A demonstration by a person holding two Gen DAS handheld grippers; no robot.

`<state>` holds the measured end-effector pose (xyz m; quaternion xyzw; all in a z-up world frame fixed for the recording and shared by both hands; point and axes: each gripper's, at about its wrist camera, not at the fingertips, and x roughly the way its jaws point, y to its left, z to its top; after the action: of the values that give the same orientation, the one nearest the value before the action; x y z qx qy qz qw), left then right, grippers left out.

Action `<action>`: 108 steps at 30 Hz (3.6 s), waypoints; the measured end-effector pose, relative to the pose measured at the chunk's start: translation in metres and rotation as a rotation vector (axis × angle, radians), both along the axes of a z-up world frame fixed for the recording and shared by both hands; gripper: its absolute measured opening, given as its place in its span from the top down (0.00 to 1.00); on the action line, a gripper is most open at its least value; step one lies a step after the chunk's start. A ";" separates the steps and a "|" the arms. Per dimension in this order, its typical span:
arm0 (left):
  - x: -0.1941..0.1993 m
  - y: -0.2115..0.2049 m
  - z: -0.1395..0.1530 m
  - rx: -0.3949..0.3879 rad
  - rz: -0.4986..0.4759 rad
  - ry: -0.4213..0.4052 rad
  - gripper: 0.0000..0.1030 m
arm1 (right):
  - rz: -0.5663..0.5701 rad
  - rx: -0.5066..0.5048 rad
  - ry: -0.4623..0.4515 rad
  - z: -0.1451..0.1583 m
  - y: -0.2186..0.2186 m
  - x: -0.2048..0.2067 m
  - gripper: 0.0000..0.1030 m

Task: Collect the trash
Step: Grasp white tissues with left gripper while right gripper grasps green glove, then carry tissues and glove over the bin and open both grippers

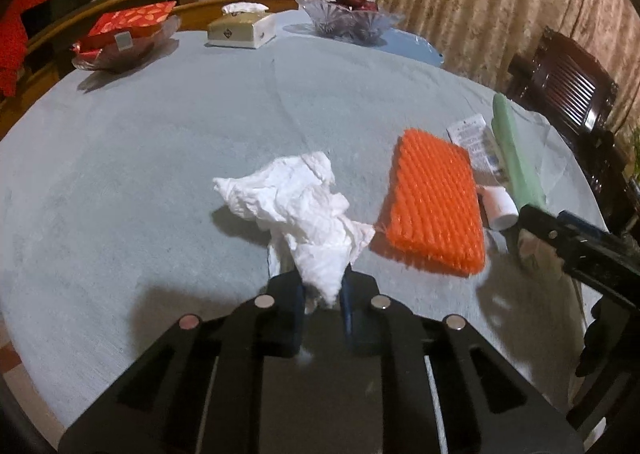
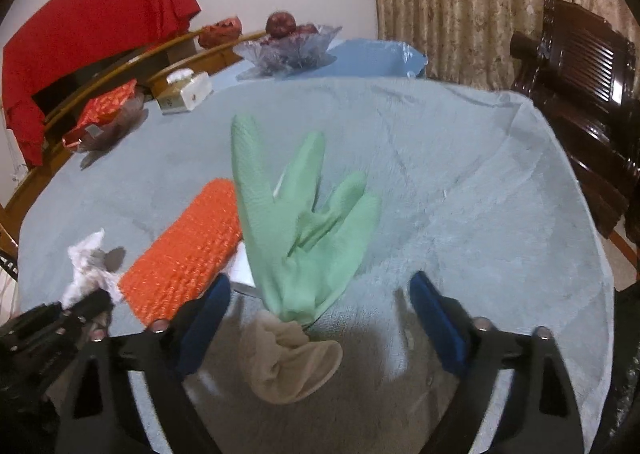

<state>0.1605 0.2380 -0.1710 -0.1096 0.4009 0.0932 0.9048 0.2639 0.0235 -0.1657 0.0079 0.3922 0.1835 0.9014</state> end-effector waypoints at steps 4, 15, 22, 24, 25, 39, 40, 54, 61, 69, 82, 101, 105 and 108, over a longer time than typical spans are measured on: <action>-0.001 -0.006 0.008 0.023 -0.009 -0.026 0.87 | 0.030 0.009 0.030 -0.004 0.003 0.001 0.46; 0.001 -0.027 0.034 0.030 -0.053 -0.074 0.87 | 0.089 0.061 -0.004 0.018 -0.006 -0.018 0.73; -0.001 -0.053 0.053 0.036 -0.105 -0.112 0.87 | 0.074 0.094 -0.059 0.044 -0.030 -0.036 0.73; -0.001 -0.061 0.058 0.035 -0.119 -0.122 0.87 | 0.070 0.096 -0.080 0.054 -0.035 -0.041 0.73; -0.002 -0.066 0.062 0.035 -0.128 -0.130 0.87 | 0.067 0.100 -0.088 0.057 -0.039 -0.043 0.73; -0.013 -0.118 0.099 0.037 -0.205 -0.206 0.87 | 0.038 0.135 -0.177 0.098 -0.082 -0.074 0.73; -0.014 -0.121 0.101 0.036 -0.208 -0.210 0.87 | 0.035 0.136 -0.182 0.101 -0.086 -0.076 0.73; -0.031 -0.177 0.125 0.030 -0.303 -0.253 0.87 | -0.050 0.147 -0.238 0.121 -0.143 -0.117 0.73; -0.041 -0.220 0.136 0.030 -0.391 -0.275 0.87 | -0.109 0.135 -0.265 0.130 -0.182 -0.139 0.73; -0.052 -0.265 0.142 0.012 -0.490 -0.282 0.87 | -0.204 0.112 -0.282 0.133 -0.232 -0.162 0.73; -0.061 -0.328 0.137 -0.001 -0.625 -0.285 0.87 | -0.319 0.080 -0.280 0.126 -0.287 -0.187 0.73; -0.043 -0.406 0.086 -0.019 -0.821 -0.175 0.87 | -0.443 0.025 -0.184 0.089 -0.348 -0.195 0.73; -0.034 -0.420 0.075 -0.028 -0.857 -0.143 0.79 | -0.460 0.015 -0.148 0.075 -0.358 -0.187 0.69; -0.030 -0.421 0.074 -0.042 -0.858 -0.142 0.48 | -0.481 0.001 -0.139 0.068 -0.364 -0.187 0.52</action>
<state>0.1309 -0.1835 -0.0970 0.0421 0.3485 -0.3071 0.8846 0.0765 -0.3407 -0.0975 0.0887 0.3160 -0.0358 0.9439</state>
